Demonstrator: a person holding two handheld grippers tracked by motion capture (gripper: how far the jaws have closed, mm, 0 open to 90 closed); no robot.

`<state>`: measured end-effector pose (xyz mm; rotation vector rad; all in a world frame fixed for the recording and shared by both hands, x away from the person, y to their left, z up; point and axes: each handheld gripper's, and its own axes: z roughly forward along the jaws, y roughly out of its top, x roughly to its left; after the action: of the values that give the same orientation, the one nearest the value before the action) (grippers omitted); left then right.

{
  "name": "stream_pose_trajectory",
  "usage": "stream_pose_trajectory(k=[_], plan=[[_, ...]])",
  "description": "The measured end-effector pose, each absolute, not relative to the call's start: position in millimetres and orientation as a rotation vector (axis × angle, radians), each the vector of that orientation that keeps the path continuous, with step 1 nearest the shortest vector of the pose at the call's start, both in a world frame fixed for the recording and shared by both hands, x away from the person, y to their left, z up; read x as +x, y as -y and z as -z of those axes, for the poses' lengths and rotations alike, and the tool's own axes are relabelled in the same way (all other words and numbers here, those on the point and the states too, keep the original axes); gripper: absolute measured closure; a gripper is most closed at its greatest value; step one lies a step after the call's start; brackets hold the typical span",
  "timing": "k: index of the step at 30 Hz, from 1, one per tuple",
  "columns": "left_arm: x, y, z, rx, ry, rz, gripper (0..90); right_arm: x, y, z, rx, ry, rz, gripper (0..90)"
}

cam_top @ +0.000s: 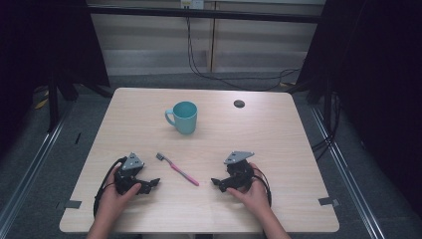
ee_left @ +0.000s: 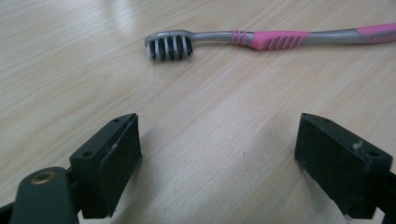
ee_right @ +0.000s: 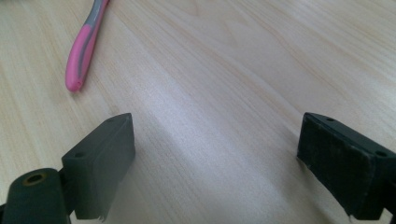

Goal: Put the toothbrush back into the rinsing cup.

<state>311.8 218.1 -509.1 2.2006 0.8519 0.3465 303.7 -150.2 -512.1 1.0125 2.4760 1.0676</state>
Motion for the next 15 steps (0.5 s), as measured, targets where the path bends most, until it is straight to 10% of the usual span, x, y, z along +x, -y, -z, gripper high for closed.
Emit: stream_pose_trajectory(k=[15], plan=[[312, -218, 509, 2.204, -0.850, -0.347, 14.4, 318, 140, 495, 1.110, -2.626, -0.949, 21.3]])
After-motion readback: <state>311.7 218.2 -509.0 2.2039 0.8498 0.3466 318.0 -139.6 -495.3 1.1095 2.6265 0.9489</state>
